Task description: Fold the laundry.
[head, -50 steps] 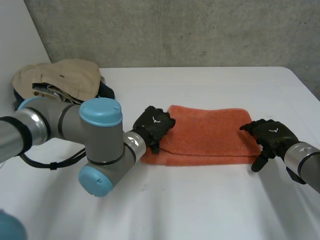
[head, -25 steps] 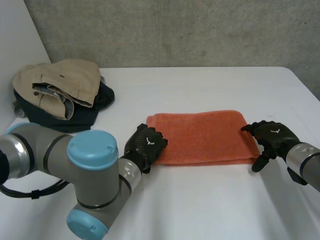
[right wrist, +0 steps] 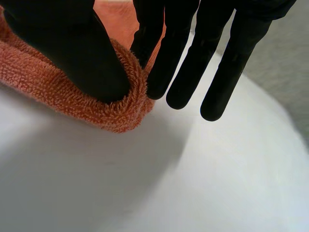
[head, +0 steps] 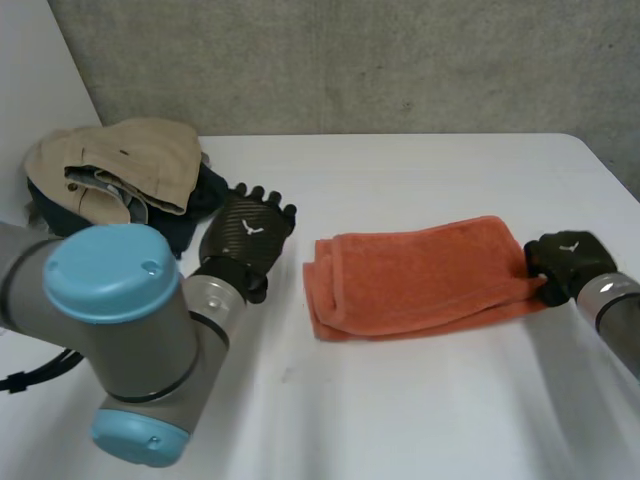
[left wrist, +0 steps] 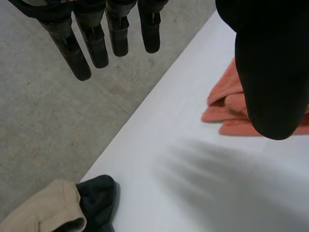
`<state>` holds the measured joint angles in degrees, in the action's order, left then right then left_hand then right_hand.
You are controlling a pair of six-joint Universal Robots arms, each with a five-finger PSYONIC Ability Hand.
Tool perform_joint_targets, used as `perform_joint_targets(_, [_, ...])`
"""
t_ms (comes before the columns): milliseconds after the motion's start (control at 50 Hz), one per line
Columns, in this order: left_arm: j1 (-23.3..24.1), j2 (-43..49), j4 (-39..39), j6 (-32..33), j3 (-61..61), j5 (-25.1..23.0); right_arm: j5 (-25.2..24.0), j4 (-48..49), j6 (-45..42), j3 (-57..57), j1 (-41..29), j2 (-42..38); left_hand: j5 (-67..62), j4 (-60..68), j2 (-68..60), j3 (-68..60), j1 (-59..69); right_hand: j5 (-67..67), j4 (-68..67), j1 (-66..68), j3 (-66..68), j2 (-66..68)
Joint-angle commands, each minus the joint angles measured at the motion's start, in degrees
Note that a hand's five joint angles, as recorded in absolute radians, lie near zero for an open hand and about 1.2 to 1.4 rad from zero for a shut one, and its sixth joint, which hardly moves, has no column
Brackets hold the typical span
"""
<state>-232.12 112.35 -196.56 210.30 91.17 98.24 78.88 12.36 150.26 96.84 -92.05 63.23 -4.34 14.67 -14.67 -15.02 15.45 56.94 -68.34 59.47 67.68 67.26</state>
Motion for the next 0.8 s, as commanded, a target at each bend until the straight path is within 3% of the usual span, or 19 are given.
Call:
perform_joint_targets(20, [-2.3, -3.8, 1.9, -3.8, 2.4, -0.6, 1.0, -0.3, -10.3, -3.6, -7.7, 6.5, 0.9, -1.3, 1.3, 1.6, -2.0, 13.1, -11.7, 20.5, 12.3, 12.7])
perform_joint_targets(60, [-2.7, -4.2, 2.1, -4.5, 2.7, -0.8, 0.8, -0.1, -10.9, -4.5, -10.9, 6.4, 1.1, -1.4, 1.4, 1.8, -2.2, 13.1, -11.7, 20.5, 12.3, 12.7])
perform_joint_targets(140, [-3.2, -4.8, 2.1, -7.1, 3.0, -1.3, -4.2, 2.4, -11.0, -4.7, -20.1, 4.7, 1.8, -2.1, 2.1, 2.4, -2.9, 13.1, -11.7, 20.5, 12.3, 12.7])
perform_joint_targets(240, [-3.4, -5.2, 2.1, -10.4, 2.4, -1.8, -15.9, 6.9, -13.0, -2.3, -28.1, -0.1, 4.3, -4.7, 4.7, 5.0, -5.4, 13.1, -11.7, 20.5, 12.3, 12.7])
perform_joint_targets(340, [-3.4, -5.5, 1.8, -13.0, 0.8, -2.4, -15.9, 5.9, -13.2, -4.1, -29.8, -3.1, 4.3, -4.7, 4.7, 5.0, -5.4, 13.1, -11.7, 20.5, 12.3, 12.7])
perform_joint_targets(360, [-3.4, -5.4, 1.9, -13.3, 0.3, -2.5, -15.3, 5.2, -12.7, -4.6, -29.8, -3.1, 4.3, -4.7, 4.7, 5.0, -5.4, 7.9, -6.5, 15.3, 7.1, 7.6])
perform_joint_targets(380, [-3.4, -5.3, 2.0, -13.9, -0.2, -2.7, -14.8, 4.4, -11.8, -5.1, -29.5, -3.1, 4.3, -4.7, 4.7, 5.0, -5.4, -5.7, 7.1, 1.8, -6.4, -6.0])
perform_joint_targets(400, [-3.5, -5.1, 2.1, -14.6, -1.3, -3.2, -14.4, 2.9, -9.0, -5.8, -28.9, -2.8, 4.3, -4.7, 4.7, 5.0, -5.4, -34.8, 36.2, -27.3, -35.5, -35.1])
perform_joint_targets(440, [-3.5, -4.7, 2.1, -15.5, -2.8, -3.7, -14.4, 2.1, -4.6, -6.0, -27.8, -2.3, 4.3, -4.7, 4.7, 5.0, -5.4, -47.7, 49.1, -40.2, -48.4, -48.0])
perform_joint_targets(520, [-3.3, -3.4, 3.0, -17.9, -7.2, -5.1, -15.7, 1.8, 10.6, -6.2, -22.0, 3.5, 4.3, -4.7, 4.7, 5.0, -5.4, -56.9, 58.3, -49.5, -57.7, -57.3])
perform_joint_targets(620, [-1.5, 1.1, 6.4, -22.6, -15.8, -9.6, -14.3, -0.7, 30.0, -7.8, -12.4, 8.8, 4.3, -4.7, 4.7, 5.0, -5.4, -56.9, 58.3, -49.5, -57.7, -57.3])
perform_joint_targets(680, [0.8, 5.0, 10.6, -25.3, -21.6, -13.7, -13.2, -5.0, 34.1, -9.9, -9.3, 8.2, 4.3, -4.7, 4.7, 5.0, -5.4, -56.9, 58.3, -49.5, -57.7, -57.3])
perform_joint_targets(800, [5.3, 13.5, 19.3, -28.6, -32.9, -16.1, -13.0, -13.9, 29.3, -15.9, -6.2, 2.5, 3.1, -3.5, 3.5, 3.8, -4.2, -56.9, 58.3, -49.5, -57.7, -57.3])
